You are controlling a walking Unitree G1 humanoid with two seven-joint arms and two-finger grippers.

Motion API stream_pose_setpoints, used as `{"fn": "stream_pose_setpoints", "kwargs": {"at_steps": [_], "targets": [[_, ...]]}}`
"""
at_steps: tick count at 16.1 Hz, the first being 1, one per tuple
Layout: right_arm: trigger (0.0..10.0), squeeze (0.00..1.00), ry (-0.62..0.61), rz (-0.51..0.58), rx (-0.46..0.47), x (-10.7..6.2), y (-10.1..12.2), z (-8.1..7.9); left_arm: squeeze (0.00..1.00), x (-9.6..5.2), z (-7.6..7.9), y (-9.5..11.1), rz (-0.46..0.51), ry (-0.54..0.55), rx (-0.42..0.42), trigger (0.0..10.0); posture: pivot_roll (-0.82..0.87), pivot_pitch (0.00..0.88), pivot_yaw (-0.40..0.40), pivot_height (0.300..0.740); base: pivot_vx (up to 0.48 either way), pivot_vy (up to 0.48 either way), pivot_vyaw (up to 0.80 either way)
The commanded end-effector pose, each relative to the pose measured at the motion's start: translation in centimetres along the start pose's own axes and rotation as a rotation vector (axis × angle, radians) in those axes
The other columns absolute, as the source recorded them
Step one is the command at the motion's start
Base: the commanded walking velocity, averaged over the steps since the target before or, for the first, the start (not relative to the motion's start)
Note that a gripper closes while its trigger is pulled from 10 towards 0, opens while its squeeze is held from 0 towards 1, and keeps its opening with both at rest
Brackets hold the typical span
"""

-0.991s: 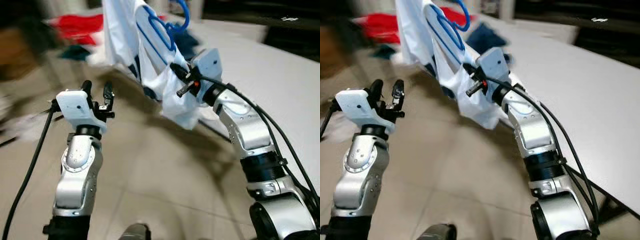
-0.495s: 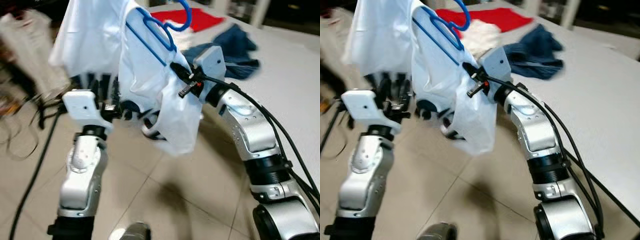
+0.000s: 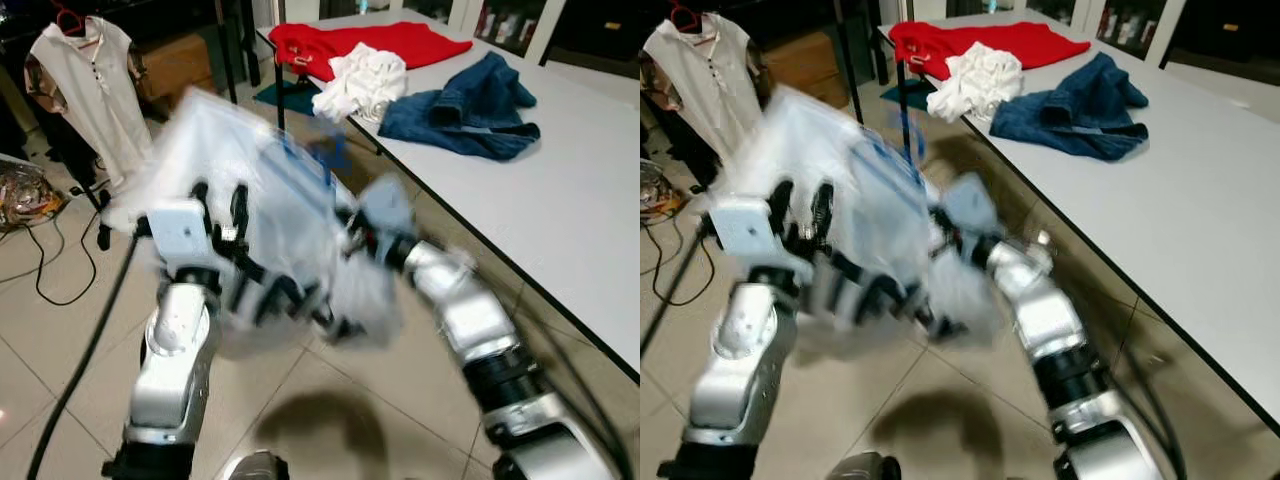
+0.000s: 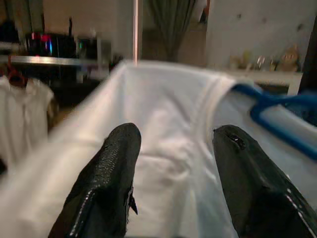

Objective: Hang hanger

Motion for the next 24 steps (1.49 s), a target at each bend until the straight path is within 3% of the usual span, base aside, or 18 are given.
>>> {"fn": "stream_pose_setpoints", "kwargs": {"at_steps": [1,3,6,11,14,17,20,24], "targets": [[10.0,0.0,-0.043,0.017,-0.012,0.2,0.4,0.4,0.0,-0.1,0.4,-0.3,-0.008,-0.022,-0.004,10.0,-0.01,0.027,0.014,0.74,0.0,0.0,0.0],[10.0,0.0,-0.126,-0.048,0.007,0.5,-1.2,0.9,0.0,-0.4,0.8,-1.1,-0.032,-0.036,0.001,10.0,-0.01,0.027,0.014,0.74,0.0,0.0,0.0],[10.0,0.0,-0.2,-0.058,0.067,0.5,-2.2,1.5,0.0,-0.8,0.8,-2.1,-0.046,-0.029,0.022,10.0,0.0,0.027,0.008,0.74,0.0,0.0,0.0],[10.0,0.0,-0.207,0.085,0.11,-1.4,-3.7,0.5,0.0,-3.9,-2.6,-6.4,-0.146,0.143,0.026,10.0,0.02,0.016,-0.005,0.74,0.0,0.0,0.0],[10.0,0.0,-0.28,0.168,0.123,-4.3,-4.8,1.8,0.0,-6.8,-4.4,-7.6,-0.151,0.239,0.05,10.0,0.04,0.016,-0.018,0.74,0.0,0.0,0.0],[10.0,0.0,-0.216,0.176,0.106,-4.4,-4.9,0.9,0.0,-7.8,-4.6,-7.8,-0.146,0.287,0.051,10.0,0.05,0.015,-0.024,0.74,0.0,0.0,0.0],[10.0,0.0,-0.044,0.226,0.031,-4.0,-4.0,-1.8,0.0,-8.6,-4.7,-8.0,-0.131,0.347,0.043,10.0,0.06,0.015,-0.035,0.74,0.0,0.0,0.0],[10.0,0.0,0.012,0.178,-0.005,-3.9,-4.9,-2.3,0.0,-9.0,-3.8,-8.3,-0.132,0.343,0.051,10.0,0.08,0.011,-0.057,0.74,0.0,0.0,0.0]]}}
Point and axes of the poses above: a point about 5 cm out from each wrist's last joint towards the gripper, its own x axis pointing out of the wrist towards the gripper, its own y axis along the axis of the wrist's last joint, z = x × y, the point moved 4 cm from there along x, pointing out of the wrist towards the gripper, and after that the axes turned 1 degree about -x, right-handed, at the moved point
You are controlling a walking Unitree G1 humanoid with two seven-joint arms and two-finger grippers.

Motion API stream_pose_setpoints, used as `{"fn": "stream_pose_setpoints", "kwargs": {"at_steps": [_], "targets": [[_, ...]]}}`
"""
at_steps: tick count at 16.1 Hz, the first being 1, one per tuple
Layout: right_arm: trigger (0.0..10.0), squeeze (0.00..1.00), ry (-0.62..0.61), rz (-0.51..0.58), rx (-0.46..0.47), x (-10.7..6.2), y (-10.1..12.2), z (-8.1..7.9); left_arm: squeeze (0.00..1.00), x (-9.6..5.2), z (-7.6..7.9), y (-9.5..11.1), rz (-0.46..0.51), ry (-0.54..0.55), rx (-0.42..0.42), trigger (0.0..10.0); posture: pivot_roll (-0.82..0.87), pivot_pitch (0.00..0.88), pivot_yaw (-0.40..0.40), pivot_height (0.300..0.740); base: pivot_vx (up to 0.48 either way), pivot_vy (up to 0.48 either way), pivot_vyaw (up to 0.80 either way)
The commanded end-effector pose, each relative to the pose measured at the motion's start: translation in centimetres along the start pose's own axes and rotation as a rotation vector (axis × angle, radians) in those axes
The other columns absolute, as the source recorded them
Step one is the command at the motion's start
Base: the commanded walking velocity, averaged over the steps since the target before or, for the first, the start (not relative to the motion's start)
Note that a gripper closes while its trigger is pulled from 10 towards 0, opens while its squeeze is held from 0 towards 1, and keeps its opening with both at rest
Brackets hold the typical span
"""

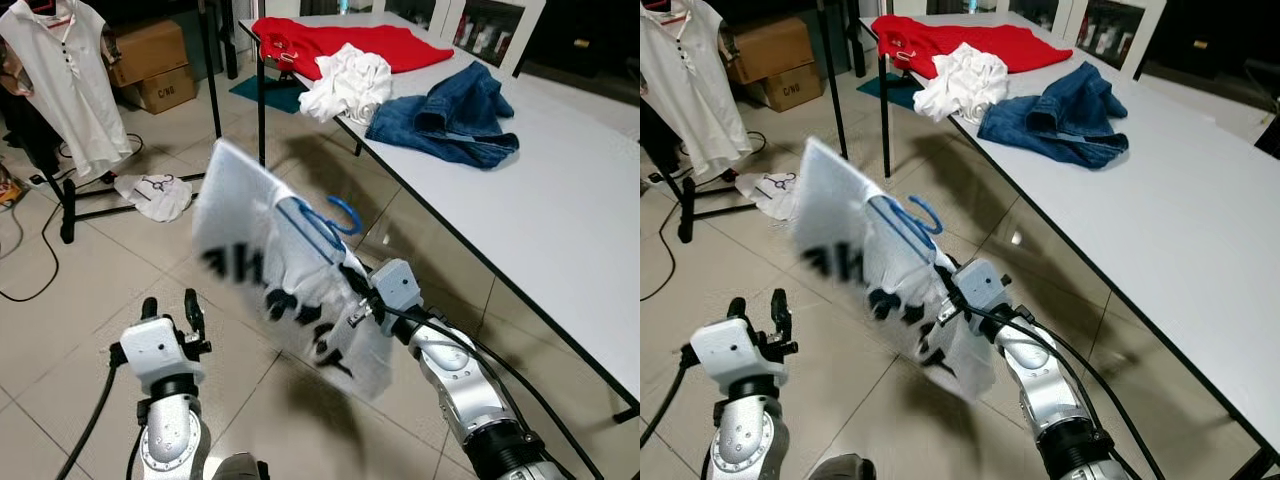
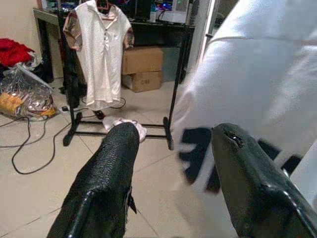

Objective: Hang hanger

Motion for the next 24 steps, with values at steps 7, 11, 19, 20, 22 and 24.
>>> {"fn": "stream_pose_setpoints", "kwargs": {"at_steps": [7,11,19,20,22,24], "targets": [[10.0,0.0,-0.012,0.001,-0.019,0.2,0.1,0.7,0.0,-0.1,1.5,0.1,0.016,-0.043,-0.002,10.0,0.07,0.016,-0.055,0.74,0.0,0.0,0.0],[10.0,0.0,0.02,-0.004,-0.027,0.4,-0.1,0.4,0.0,0.1,1.4,0.3,0.029,-0.027,-0.006,10.0,0.08,0.018,-0.062,0.74,0.079,0.0,0.0],[10.0,0.0,0.069,0.028,-0.026,1.3,0.9,-0.6,0.0,0.4,1.3,0.7,0.05,-0.012,0.004,10.0,0.09,0.027,-0.073,0.74,0.428,0.0,0.0],[10.0,0.0,0.072,0.031,-0.026,1.3,1.0,-0.6,0.0,0.4,1.3,0.7,0.052,-0.012,0.005,10.0,0.09,0.027,-0.073,0.74,0.472,0.0,0.0],[10.0,0.0,0.073,0.032,-0.031,1.4,1.1,-0.5,0.0,0.4,1.3,0.7,0.054,-0.009,0.005,10.0,0.09,0.029,-0.073,0.74,0.476,0.0,0.0],[10.0,0.0,0.089,0.043,-0.043,1.4,1.3,-0.7,0.0,0.4,1.4,0.7,0.054,-0.008,0.004,10.0,0.09,0.03,-0.074,0.74,0.48,0.0,0.4]]}}
Point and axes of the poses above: a point about 5 cm out from each wrist's last joint towards the gripper, its own x axis pointing out of the wrist towards the gripper, its own y axis along the axis of the wrist's last joint, z = x × y, the point moved 4 cm from there along x, pointing out of the wrist towards the gripper, and after that the axes turned 1 degree about -x, right-handed, at the moved point
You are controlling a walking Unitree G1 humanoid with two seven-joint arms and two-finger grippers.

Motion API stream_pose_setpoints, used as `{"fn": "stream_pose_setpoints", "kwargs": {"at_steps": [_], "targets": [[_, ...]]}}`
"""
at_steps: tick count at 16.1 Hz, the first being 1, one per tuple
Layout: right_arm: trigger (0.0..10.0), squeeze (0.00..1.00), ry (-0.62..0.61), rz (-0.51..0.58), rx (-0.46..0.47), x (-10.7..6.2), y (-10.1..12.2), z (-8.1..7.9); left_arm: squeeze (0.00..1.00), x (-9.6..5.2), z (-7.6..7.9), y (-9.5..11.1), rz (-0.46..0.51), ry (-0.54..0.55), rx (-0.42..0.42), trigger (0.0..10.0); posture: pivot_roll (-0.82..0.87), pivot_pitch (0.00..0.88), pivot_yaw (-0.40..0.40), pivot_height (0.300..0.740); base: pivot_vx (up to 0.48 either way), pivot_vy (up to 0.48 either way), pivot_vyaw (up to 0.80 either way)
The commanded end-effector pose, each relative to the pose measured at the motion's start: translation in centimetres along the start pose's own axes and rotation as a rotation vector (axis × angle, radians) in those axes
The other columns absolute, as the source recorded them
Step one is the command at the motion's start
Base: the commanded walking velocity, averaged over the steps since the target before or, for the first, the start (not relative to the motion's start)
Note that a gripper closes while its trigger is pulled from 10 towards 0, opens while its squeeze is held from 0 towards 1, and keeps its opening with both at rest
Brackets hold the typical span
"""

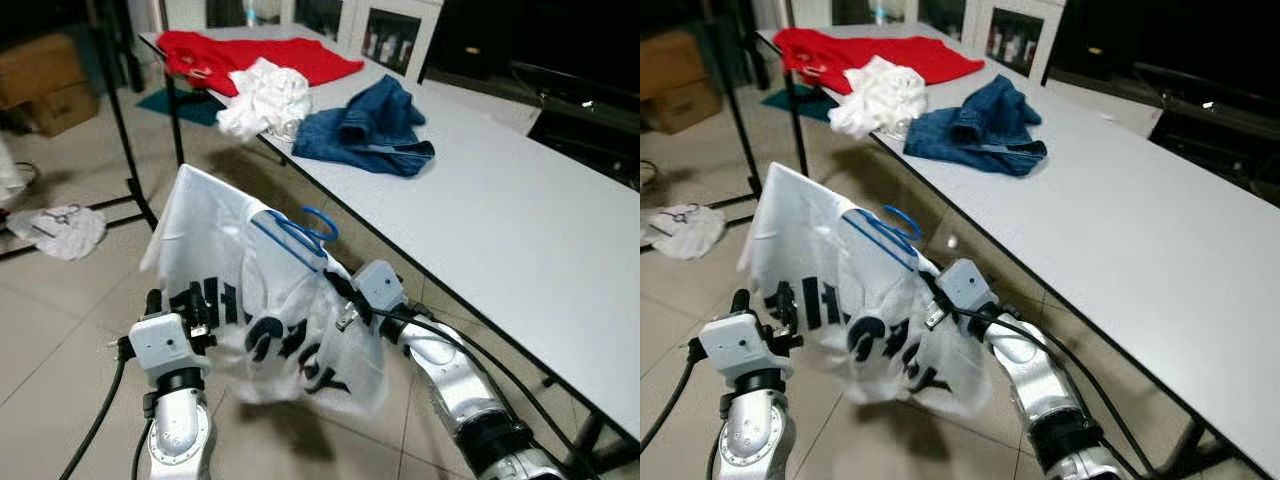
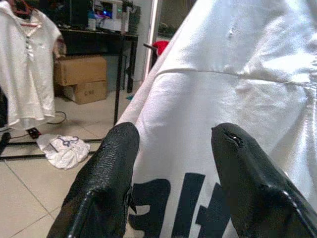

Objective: Hang hanger

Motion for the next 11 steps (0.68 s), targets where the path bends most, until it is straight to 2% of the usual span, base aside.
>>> {"fn": "stream_pose_setpoints", "kwargs": {"at_steps": [1,4,6,11], "targets": [[10.0,0.0,0.01,0.063,-0.009,0.69,1.51,-0.16,0.0,-0.25,-0.18,-0.22,-0.008,0.031,-0.011,10.0,0.09,0.029,-0.073,0.74,0.48,0.0,0.8],[10.0,0.0,0.006,0.059,0.0,0.87,1.5,-0.13,0.0,-0.11,-0.21,-0.22,-0.007,0.032,-0.01,10.0,0.09,0.027,-0.071,0.74,0.48,0.0,0.8],[10.0,0.0,-0.01,0.054,0.029,0.96,1.38,0.02,0.0,0.0,-0.19,-0.2,-0.005,0.032,-0.009,10.0,0.09,0.026,-0.066,0.74,0.471,0.0,0.0],[10.0,0.0,-0.012,0.061,0.014,0.94,1.49,-0.04,0.0,0.04,-0.07,-0.22,-0.005,0.024,-0.007,10.0,0.08,0.034,-0.06,0.74,0.466,0.0,0.0]]}}
Point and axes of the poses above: a point about 5 cm out from each wrist's last joint towards the gripper, its own x axis pointing out of the wrist towards the gripper, its own y axis along the axis of the wrist's last joint, z = x × y, the point moved 4 cm from there along x, pointing out of the wrist towards the gripper, and after that the axes turned 1 degree about -x, right-handed, at the moved point
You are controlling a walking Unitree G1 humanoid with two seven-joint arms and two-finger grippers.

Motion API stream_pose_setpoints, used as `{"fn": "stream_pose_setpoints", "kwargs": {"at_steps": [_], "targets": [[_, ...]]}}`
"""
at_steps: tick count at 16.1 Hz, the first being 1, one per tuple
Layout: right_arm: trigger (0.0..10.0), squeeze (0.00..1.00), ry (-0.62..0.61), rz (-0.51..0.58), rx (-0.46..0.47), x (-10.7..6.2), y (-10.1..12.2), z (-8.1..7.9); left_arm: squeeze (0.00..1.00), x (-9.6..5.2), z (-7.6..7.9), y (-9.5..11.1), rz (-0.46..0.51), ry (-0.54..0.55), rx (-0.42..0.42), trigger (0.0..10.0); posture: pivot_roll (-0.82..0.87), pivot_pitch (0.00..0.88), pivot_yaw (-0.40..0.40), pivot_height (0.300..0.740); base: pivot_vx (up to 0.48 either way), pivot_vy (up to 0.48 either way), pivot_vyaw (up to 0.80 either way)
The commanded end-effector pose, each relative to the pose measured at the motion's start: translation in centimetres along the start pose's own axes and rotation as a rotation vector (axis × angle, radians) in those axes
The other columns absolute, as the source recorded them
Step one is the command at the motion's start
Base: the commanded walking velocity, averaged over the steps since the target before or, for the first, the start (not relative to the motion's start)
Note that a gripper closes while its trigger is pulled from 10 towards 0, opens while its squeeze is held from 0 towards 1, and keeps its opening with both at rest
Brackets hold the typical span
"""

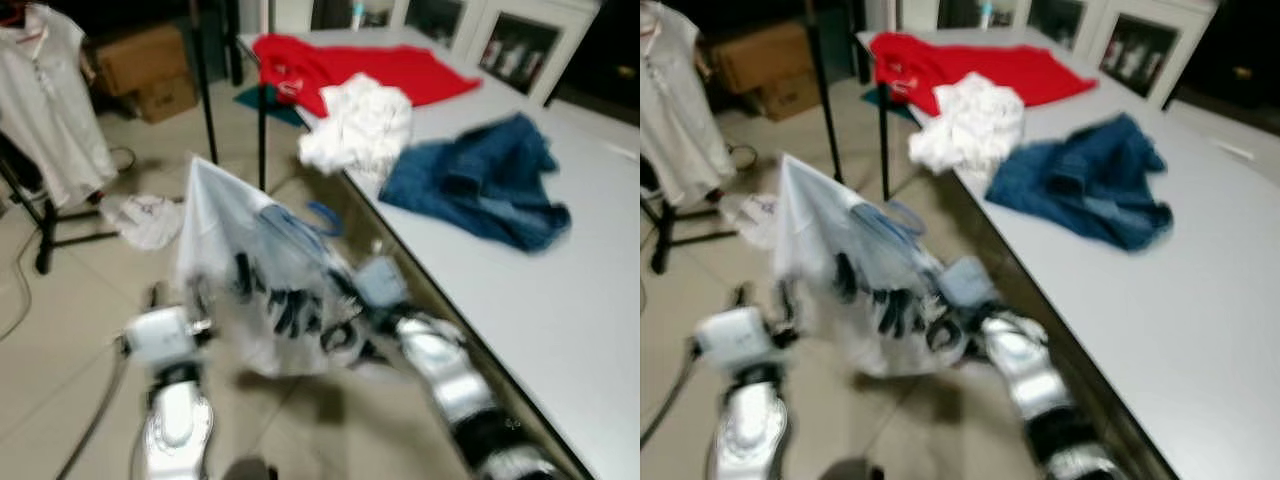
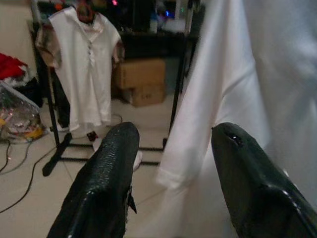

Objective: Hang hanger

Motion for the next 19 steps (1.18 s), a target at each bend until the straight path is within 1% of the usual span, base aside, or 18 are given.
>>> {"fn": "stream_pose_setpoints", "kwargs": {"at_steps": [1,4,6,9,10,13,19], "targets": [[10.0,0.0,-0.038,0.033,-0.031,-0.57,0.71,1.53,0.0,-0.03,1.48,0.13,0.002,-0.032,-0.022,10.0,0.08,0.033,-0.06,0.74,0.45,0.0,0.8],[10.0,0.0,-0.039,0.036,-0.025,-0.41,0.77,1.6,0.0,0.16,1.52,0.08,0.001,-0.031,-0.023,10.0,0.08,0.03,-0.06,0.74,0.439,0.0,0.69],[10.0,0.0,-0.044,0.035,-0.026,-0.35,0.79,1.67,0.0,0.2,1.51,0.08,0.002,-0.031,-0.023,10.0,0.08,0.028,-0.06,0.74,0.428,0.0,0.0],[10.0,0.0,-0.032,0.047,-0.037,-0.26,1.05,1.37,0.0,0.27,1.51,0.06,0.003,-0.03,-0.023,10.0,0.08,0.026,-0.059,0.74,0.419,0.0,0.72],[10.0,0.0,-0.034,0.044,-0.027,-0.26,0.97,1.36,0.0,0.25,1.5,0.05,0.003,-0.03,-0.023,10.0,0.08,0.026,-0.059,0.74,0.409,0.0,0.71],[10.0,0.0,-0.049,0.031,-0.004,-0.25,0.72,1.6,0.0,0.1,1.51,-0.02,0.0,-0.032,-0.023,10.0,0.08,0.031,-0.057,0.74,0.401,0.0,0.0],[10.0,0.0,-0.055,0.034,-0.004,-0.01,0.84,1.66,0.0,0.18,1.45,0.0,0.002,-0.029,-0.025,10.0,0.08,0.029,-0.058,0.74,0.399,0.0,0.0]]}}
Point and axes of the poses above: a point about 5 cm out from each wrist's last joint towards the gripper, its own x axis pointing out of the wrist towards the gripper, its own y axis along the axis of the wrist's last joint, z = x × y, the point moved 4 cm from there along x, pointing out of the wrist towards the gripper, and after that the axes turned 1 degree about -x, right-handed, at the moved point
